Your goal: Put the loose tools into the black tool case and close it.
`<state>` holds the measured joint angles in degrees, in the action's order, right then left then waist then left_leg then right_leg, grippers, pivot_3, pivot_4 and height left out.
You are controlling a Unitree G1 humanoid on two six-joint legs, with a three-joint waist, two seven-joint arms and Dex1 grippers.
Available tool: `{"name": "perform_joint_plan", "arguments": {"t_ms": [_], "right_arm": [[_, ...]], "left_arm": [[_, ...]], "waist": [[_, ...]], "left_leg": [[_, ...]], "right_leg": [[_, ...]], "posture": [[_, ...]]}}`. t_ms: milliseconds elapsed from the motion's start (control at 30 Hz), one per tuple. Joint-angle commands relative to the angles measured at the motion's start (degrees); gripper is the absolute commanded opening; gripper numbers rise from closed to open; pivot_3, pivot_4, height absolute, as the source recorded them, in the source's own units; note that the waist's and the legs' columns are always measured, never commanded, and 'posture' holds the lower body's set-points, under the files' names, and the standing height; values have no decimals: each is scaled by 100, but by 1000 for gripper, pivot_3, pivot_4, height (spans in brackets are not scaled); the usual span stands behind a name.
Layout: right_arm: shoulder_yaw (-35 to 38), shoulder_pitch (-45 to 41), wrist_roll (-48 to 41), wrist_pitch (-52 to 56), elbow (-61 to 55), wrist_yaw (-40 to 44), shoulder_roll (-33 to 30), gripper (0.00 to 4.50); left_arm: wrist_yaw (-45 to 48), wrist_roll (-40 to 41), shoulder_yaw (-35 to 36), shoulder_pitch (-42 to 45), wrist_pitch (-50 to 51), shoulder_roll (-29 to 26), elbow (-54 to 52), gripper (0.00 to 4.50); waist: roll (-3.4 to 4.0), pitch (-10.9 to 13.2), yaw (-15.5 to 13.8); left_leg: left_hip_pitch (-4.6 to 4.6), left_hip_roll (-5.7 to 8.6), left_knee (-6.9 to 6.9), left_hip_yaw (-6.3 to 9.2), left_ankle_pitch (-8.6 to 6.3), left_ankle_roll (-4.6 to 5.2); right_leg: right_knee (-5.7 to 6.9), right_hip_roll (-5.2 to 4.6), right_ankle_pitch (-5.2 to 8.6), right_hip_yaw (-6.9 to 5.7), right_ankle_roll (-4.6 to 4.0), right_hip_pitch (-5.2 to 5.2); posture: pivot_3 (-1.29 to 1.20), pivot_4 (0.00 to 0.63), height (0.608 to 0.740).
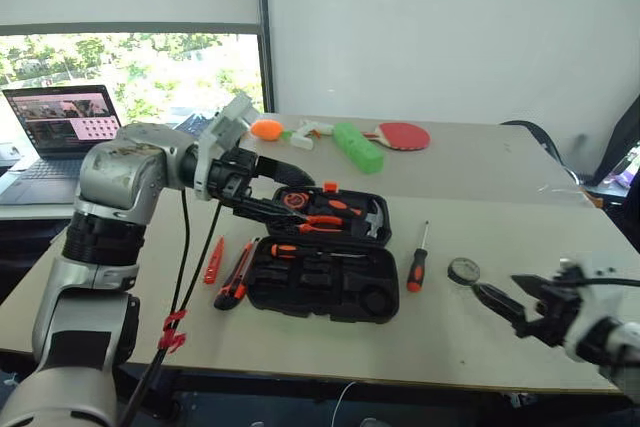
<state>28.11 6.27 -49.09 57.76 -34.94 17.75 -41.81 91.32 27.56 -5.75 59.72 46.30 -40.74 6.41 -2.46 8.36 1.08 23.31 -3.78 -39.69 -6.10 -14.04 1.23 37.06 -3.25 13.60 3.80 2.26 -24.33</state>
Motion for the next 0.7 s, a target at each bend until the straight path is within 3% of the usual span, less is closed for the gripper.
{"name": "perform_joint_plan", "arguments": {"t_ms": [33, 133, 233, 400, 700], "right_arm": [[-531, -529, 297, 33, 351, -204, 54, 4500], [-1136, -1346, 629, 38, 1098, -405, 345, 4500], [-1291, -1652, 740, 98, 1400, -412, 493, 4500], [-1664, -1874, 875, 34, 1659, -249, 695, 3184], [-1922, -2237, 1314, 155, 2340, -415, 1049, 3184]], "left_arm": [[-106, 124, 32, -71, -58, -119, -369, 4487], [-289, -27, -47, -268, -292, -211, -601, 4487], [-369, -45, -75, -348, -400, -277, -671, 4487], [-532, -17, -32, -406, -504, -334, -661, 4500], [-653, 94, -26, -403, -469, -358, -799, 4500]], "waist": [[4, 3, -14], [4, 3, -11], [7, 5, -41], [7, 5, -70], [9, 6, -28]], "left_leg": [[4, 0, 1, 0, -2, 2], [11, 1, 3, -1, -7, 10], [23, 3, 2, -1, -7, 11], [54, 8, -3, 1, -8, 12], [51, 6, -4, 0, -7, 12]], "right_leg": [[-1, 1, 3, 0, 1, -5], [-4, 1, 10, 2, 5, -8], [-7, 1, 11, 2, 6, -18], [-8, -3, 13, 0, 13, -37], [-1, 0, 12, 1, 13, -37]], "posture": [[0, 150, 736], [0, 150, 736], [0, 150, 736], [0, 150, 736], [0, 150, 736]]}}
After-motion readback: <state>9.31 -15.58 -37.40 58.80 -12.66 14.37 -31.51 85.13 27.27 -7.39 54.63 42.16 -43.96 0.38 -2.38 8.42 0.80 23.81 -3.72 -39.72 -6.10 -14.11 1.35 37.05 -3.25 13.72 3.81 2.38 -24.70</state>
